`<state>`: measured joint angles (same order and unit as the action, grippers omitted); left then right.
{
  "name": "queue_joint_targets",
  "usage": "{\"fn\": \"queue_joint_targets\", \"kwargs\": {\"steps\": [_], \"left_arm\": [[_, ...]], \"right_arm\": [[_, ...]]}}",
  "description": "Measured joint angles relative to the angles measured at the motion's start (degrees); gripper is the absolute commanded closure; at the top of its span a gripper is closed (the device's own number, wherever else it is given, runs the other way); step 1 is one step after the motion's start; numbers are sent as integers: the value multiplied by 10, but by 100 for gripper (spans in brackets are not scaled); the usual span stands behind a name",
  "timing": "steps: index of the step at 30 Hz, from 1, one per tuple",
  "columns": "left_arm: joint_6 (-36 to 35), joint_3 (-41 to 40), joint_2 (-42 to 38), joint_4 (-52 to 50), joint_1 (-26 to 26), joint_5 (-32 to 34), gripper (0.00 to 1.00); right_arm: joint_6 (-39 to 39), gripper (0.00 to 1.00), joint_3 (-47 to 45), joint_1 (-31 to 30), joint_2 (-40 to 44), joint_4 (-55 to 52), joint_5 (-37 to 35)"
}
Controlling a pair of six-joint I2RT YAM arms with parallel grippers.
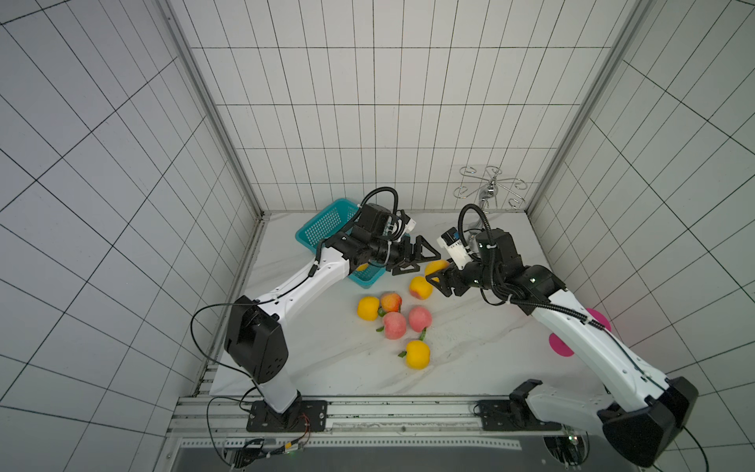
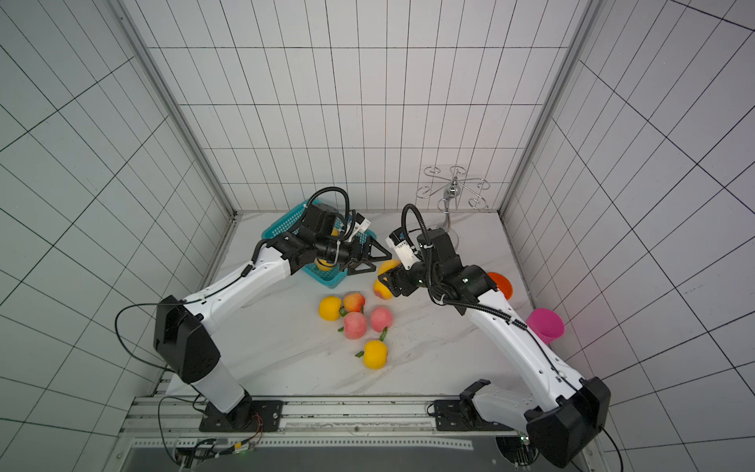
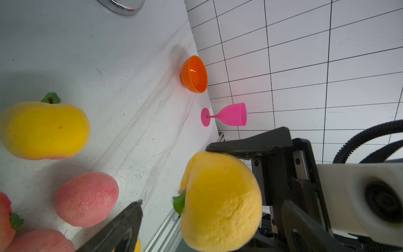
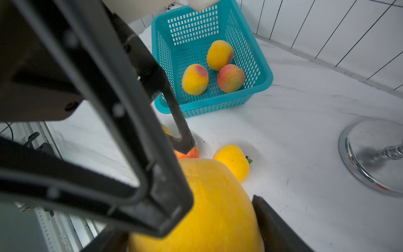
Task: Put the peaches into the basket
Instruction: Place the peach in the basket.
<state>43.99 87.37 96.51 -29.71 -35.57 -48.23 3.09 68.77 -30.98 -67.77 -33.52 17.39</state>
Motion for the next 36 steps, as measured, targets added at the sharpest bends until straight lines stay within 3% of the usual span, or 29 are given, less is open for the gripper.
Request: {"fn": "queue_joint_targets", "kwargs": {"steps": [16, 28, 30, 36], "left_arm": [[43, -40, 2, 101, -19, -69, 8], [50, -50, 8, 113, -20, -71, 30], [51, -51, 8, 115, -20, -71, 33], [52, -51, 8, 118, -18, -72, 39]], "right_arm": [[7, 47, 5, -6, -1, 3, 1], [9, 46, 5, -6, 0, -1, -2], [9, 44, 5, -6, 0, -1, -3], [8, 24, 5, -6, -1, 0, -6]]}}
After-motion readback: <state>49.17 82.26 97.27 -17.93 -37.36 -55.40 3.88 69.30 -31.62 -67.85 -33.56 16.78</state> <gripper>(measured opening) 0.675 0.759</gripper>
